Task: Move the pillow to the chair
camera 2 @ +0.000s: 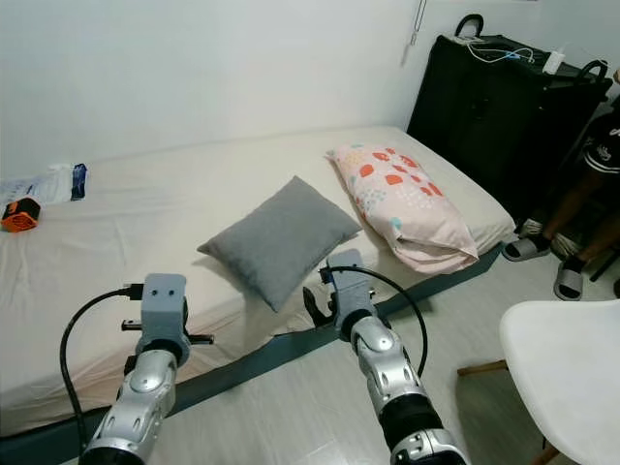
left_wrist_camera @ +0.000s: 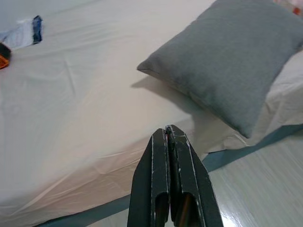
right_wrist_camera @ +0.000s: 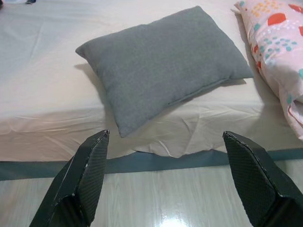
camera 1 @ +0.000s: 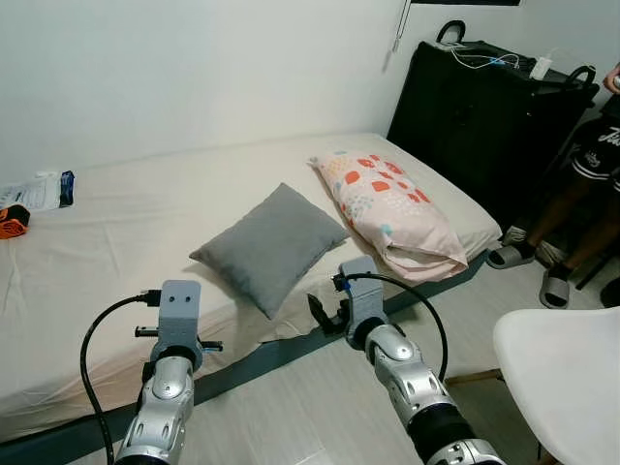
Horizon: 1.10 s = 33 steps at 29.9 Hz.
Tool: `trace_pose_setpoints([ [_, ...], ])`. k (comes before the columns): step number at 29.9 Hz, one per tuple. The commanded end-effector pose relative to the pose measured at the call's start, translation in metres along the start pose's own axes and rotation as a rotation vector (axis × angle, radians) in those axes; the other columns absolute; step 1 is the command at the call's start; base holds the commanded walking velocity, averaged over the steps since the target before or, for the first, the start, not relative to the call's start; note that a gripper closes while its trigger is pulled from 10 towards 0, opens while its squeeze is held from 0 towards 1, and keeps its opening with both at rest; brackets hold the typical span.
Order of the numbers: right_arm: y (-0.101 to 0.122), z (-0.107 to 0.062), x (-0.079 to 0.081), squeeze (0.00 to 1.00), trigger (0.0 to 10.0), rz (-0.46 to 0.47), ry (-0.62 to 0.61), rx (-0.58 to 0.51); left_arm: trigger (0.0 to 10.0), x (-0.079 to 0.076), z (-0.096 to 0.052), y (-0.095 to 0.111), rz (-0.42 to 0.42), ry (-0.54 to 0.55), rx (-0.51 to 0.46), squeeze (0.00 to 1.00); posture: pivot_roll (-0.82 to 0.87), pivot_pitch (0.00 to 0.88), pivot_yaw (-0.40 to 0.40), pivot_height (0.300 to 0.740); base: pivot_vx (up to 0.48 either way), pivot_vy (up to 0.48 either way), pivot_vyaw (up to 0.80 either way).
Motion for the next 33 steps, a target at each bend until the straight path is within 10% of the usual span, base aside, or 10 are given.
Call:
trace_pose_setpoints([
  [1,-0.002,-0.001,-0.006,0.0,10.0,0.018,-0.025,0.0,10.0,-0.006,0.0,-0.001,0.013,-0.024,0.003,0.0,0.05,0.0,-0.094,0.74,0.0,0.0,0.0],
  [33,-0.004,0.003,-0.004,0.0,10.0,0.016,-0.017,0.026,10.0,-0.019,0.003,0.015,-0.066,-0.12,-0.053,0.0,0.06,0.0,-0.115,0.74,0.04,0.0,0.0],
])
Point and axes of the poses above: a point about 5 cm out from each wrist's last joint towards the gripper, its own z axis pointing out of the wrist towards the gripper, its own y axis along the axis of the wrist's last joint, x = y × z, the point moved 5 cm from there along z, pointing out of the wrist towards the gripper, and after that the axes turned 3 degrees about -z, right-handed, at the moved point
